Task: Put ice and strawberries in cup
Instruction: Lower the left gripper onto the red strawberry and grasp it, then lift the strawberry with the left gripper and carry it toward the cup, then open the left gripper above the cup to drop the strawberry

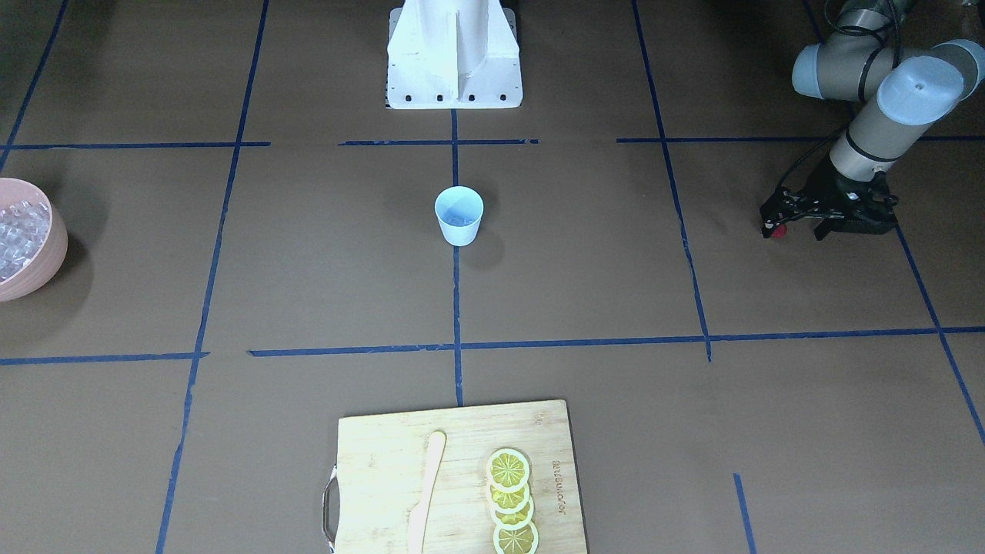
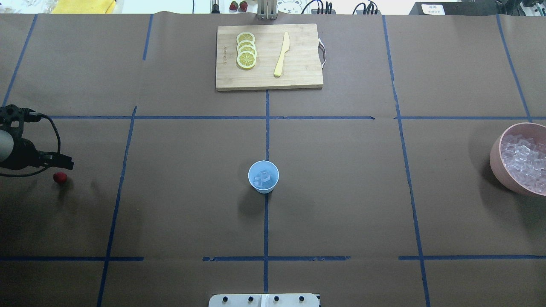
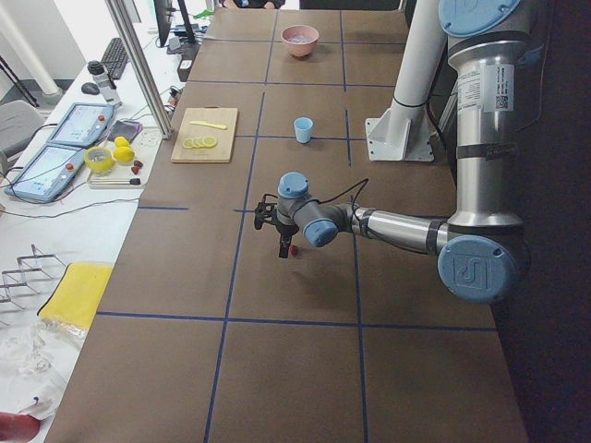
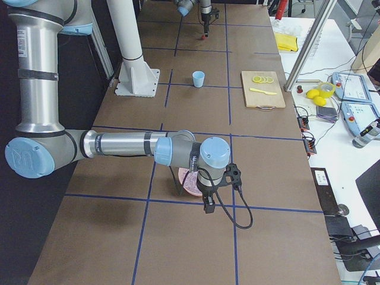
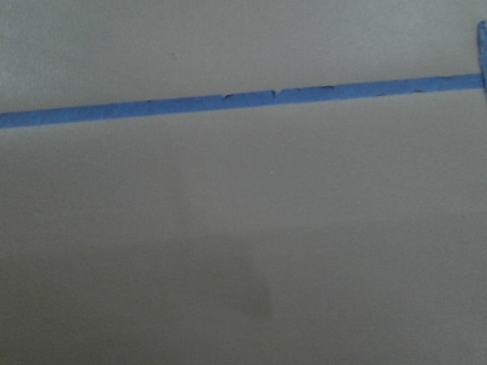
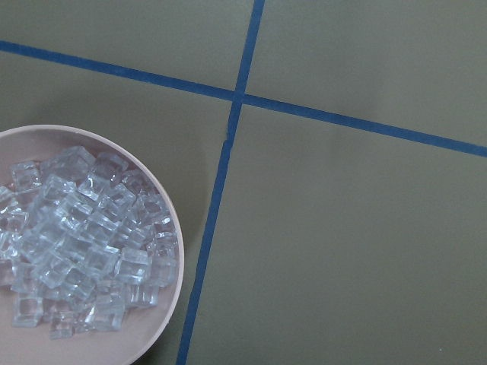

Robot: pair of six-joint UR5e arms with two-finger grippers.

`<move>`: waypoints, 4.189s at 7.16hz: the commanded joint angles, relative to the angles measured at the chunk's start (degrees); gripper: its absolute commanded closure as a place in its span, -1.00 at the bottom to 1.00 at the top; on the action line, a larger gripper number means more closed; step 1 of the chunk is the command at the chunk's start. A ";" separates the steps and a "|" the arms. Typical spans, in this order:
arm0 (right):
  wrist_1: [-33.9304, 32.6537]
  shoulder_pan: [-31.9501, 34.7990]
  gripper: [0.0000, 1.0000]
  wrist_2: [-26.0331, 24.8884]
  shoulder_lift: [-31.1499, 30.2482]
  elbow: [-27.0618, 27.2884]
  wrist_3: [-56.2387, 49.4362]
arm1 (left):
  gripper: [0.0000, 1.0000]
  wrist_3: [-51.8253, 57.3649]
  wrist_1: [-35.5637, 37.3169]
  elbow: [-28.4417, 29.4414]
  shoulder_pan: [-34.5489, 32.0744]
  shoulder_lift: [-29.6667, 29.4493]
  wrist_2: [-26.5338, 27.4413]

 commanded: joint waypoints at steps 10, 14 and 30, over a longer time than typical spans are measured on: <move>0.57 0.00 -0.98 -0.10 -0.90 0.20 0.21 | 1.00 0.35 1.66 -3.81 1.51 1.09 -1.77; 0.57 0.00 -0.99 -0.10 -0.91 0.20 0.74 | 1.00 0.44 15.67 -17.14 0.02 0.13 -4.07; 0.57 0.00 -0.99 -0.10 -0.91 0.20 1.00 | 0.78 -23.99 51.15 -2.34 21.47 -55.34 11.31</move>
